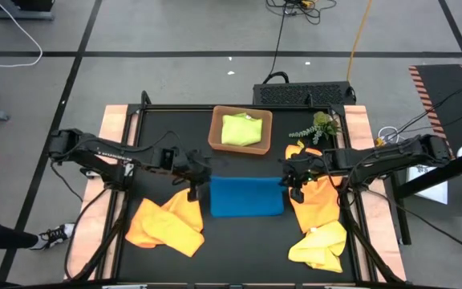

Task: Fold microfiber towels
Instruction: Fold the blue microfiber towel

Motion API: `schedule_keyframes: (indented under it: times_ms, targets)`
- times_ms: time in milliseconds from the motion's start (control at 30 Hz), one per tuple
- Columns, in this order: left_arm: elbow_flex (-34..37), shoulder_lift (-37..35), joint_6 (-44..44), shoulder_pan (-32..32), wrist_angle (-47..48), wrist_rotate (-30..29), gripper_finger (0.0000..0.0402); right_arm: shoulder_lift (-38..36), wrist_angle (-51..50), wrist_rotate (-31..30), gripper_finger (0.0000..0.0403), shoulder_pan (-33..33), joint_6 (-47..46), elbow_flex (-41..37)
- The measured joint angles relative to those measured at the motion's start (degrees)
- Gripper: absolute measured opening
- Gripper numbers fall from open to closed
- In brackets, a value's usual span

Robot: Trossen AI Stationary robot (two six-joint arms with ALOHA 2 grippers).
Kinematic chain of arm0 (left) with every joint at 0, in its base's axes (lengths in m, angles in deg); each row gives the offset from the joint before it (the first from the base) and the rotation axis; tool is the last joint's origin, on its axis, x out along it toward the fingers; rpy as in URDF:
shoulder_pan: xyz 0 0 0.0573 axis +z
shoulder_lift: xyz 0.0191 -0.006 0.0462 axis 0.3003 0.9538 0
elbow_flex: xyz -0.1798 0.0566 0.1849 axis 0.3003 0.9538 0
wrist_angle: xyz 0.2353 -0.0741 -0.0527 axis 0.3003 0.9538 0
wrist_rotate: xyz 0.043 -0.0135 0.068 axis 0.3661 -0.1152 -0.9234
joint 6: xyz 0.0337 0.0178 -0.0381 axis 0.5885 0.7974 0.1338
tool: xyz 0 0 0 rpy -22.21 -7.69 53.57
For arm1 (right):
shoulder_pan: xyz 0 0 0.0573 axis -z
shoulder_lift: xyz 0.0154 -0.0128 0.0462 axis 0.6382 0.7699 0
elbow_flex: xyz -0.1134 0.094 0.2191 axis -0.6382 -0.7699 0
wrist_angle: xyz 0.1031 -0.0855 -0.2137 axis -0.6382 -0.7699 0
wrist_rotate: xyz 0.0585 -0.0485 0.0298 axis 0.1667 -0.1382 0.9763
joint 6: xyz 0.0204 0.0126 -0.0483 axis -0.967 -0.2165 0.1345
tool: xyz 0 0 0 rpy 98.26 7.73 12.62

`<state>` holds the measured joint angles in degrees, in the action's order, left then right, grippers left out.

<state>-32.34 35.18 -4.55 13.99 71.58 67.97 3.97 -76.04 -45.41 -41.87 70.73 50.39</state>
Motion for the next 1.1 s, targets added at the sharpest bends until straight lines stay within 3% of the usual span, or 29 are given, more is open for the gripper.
schedule_keyframes:
  times_ms: [233, 400, 700, 933, 1100]
  targets:
    - [3.5, 1.0, -3.0, -7.5, -8.0, -2.3, 0.0000, 0.9, 0.1, 0.0, 0.0000, -5.3, -0.1, 0.0]
    - [3.9, 4.9, -3.9, -10.6, -9.7, -4.4, 0.0000, 3.7, 6.3, 0.0, 0.0000, -8.4, -2.8, -2.7]
    - [3.4, 10.9, -3.9, -11.2, -11.2, -4.3, 0.0001, 7.2, 10.8, -0.2, 0.0000, -9.8, -4.7, -5.9]
    - [2.3, 9.1, -1.6, -10.5, -9.5, -6.0, 0.0001, 5.8, 11.8, -0.1, 0.0000, -9.4, -4.0, -6.1]
    - [-0.9, 6.0, 2.5, -8.1, -4.5, -10.3, 0.0001, 1.2, 11.1, -0.1, 0.0000, -6.5, -1.6, -6.1]
